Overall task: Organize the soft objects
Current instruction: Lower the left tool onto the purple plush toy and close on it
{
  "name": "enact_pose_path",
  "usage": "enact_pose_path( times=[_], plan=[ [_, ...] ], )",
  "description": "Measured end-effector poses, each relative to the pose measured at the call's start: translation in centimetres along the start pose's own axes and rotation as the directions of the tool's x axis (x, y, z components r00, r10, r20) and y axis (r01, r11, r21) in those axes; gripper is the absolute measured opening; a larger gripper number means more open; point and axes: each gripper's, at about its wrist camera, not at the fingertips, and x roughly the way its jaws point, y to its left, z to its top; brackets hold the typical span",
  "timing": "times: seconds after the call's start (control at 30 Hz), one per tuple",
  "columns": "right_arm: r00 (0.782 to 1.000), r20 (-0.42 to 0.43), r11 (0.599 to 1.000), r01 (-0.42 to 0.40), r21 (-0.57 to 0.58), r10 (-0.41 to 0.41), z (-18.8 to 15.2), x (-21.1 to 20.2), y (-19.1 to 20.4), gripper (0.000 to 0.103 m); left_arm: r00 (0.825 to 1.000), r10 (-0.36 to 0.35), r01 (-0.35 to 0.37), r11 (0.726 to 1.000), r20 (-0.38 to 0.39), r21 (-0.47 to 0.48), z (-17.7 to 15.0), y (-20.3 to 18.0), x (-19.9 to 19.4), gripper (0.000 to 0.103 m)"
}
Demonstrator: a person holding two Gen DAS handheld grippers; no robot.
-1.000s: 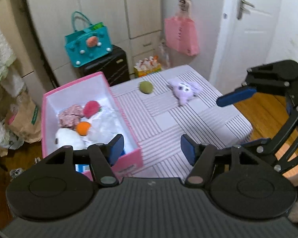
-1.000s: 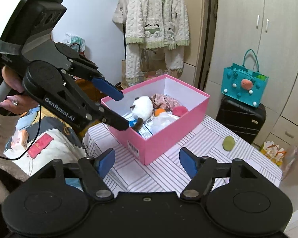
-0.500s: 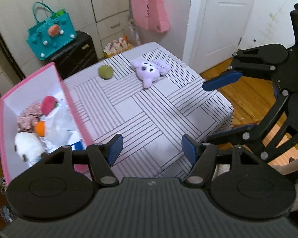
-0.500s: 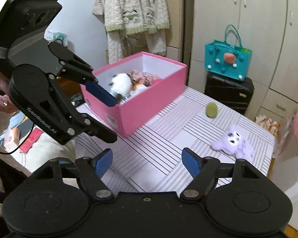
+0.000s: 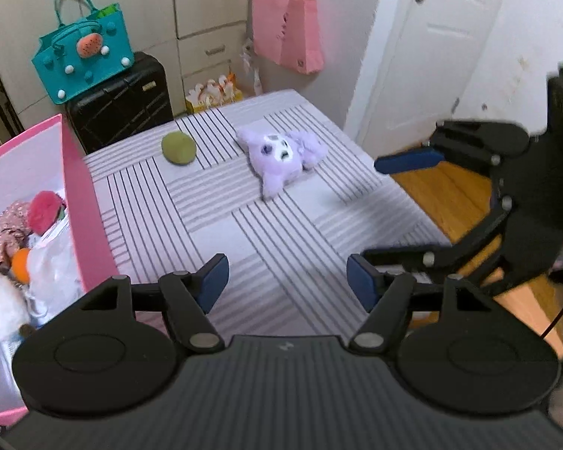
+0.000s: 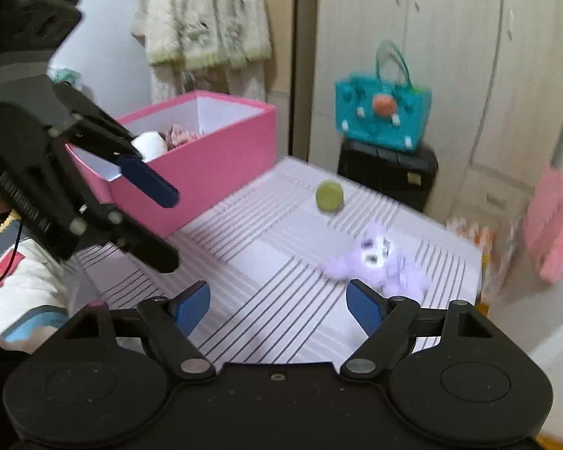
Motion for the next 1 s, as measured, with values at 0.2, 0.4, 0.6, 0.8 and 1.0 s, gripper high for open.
enact_pose_path(
  times=[0.2,0.4,0.6,0.8,1.0],
  plan=[
    [0.997,0.07,0.999,-0.01,0.037,0.007,-1.2,2.0,-1.8,0.084,0.994,0.024,-0.018,0.998,0.111,-0.06,0.3,1.0,2.0,0.069],
    [0.987,0.15,0.994,0.04,0.098,-0.055,-2.9,3.6,-4.3,0.085,0.981,0.034,-0.012,0.993,0.189,-0.117,0.4,1.7,4.5,0.069],
    [0.985,0.141,0.986,0.08,0.148,-0.101,-3.8,5.8,-6.6,0.085,0.972,0.076,-0.041,0.986,0.221,-0.16,0.9,2.2,7.5,0.069],
    [0.989,0.023,0.971,0.14,0.195,-0.147,-4.2,8.0,-8.8,0.091,0.959,0.103,-0.047,0.977,0.264,-0.21,1.6,2.9,9.7,0.069],
    [0.987,-0.034,0.964,0.158,0.214,-0.154,-4.2,10.0,-9.7,0.091,0.953,0.073,0.005,0.967,0.293,-0.256,2.3,2.7,12.0,0.067]
  ],
)
